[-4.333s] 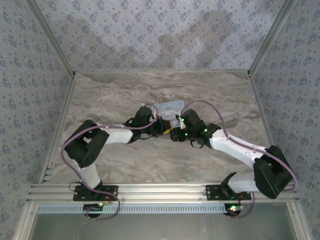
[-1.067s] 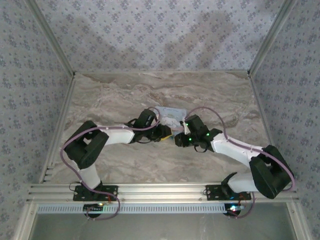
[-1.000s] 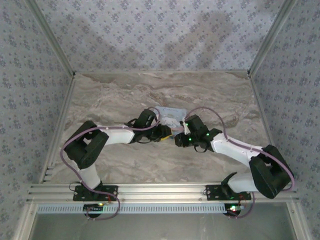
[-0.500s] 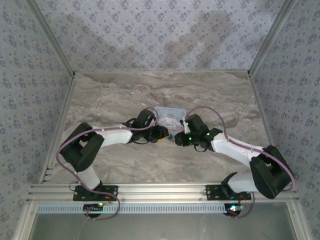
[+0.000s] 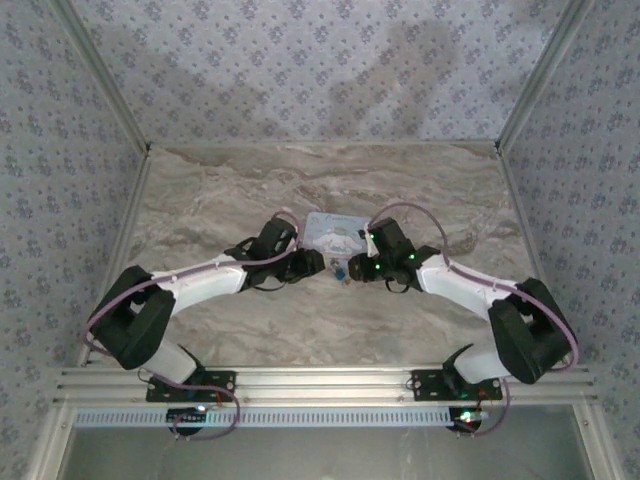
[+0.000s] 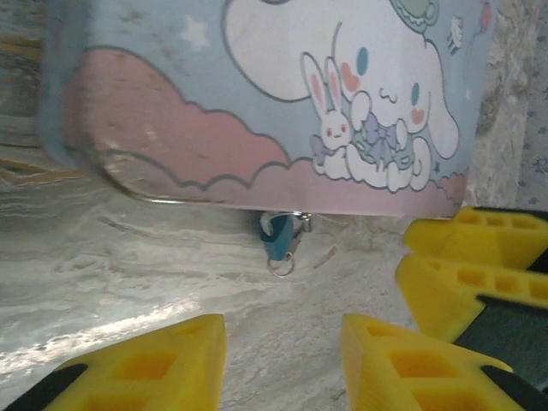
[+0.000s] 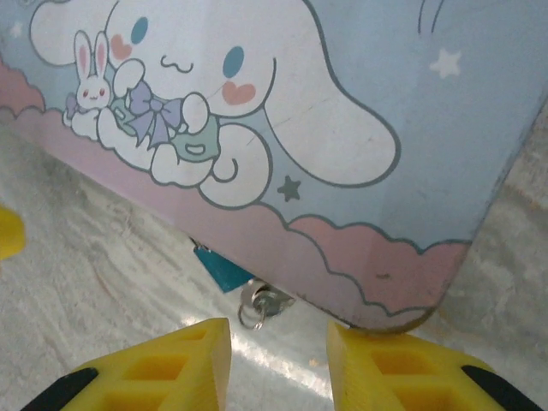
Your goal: Unlock a padlock with a key
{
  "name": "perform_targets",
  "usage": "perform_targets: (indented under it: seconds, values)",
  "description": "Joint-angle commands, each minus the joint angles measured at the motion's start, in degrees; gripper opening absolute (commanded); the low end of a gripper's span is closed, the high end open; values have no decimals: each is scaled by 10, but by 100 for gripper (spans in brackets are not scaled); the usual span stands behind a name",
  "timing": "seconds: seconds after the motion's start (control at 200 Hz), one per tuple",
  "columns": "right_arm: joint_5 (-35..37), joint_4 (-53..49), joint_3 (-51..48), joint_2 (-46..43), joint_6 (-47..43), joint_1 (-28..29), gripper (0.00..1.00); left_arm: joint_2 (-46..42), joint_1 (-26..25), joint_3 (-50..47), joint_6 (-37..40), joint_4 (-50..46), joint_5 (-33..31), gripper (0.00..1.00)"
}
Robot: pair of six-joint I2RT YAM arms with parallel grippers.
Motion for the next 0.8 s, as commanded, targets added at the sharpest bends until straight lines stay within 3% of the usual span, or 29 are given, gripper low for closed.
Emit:
perform_targets:
  seconds: [0.0,0.245,0.545,0.794]
  values:
    - [16,6,42,36,-19,-9,36,-22,6,-8,13,-18,-23,41]
    - [13,13,60,50,-33,-5,38,-38,6,-20,11,-16,-43,42]
    - [82,-6,6,11,-51,48,48,-57,8,-50,1,6,-59,43]
    - [137,20,1,41,-48,96,49,-81,8,-81,-17,28,-75,43]
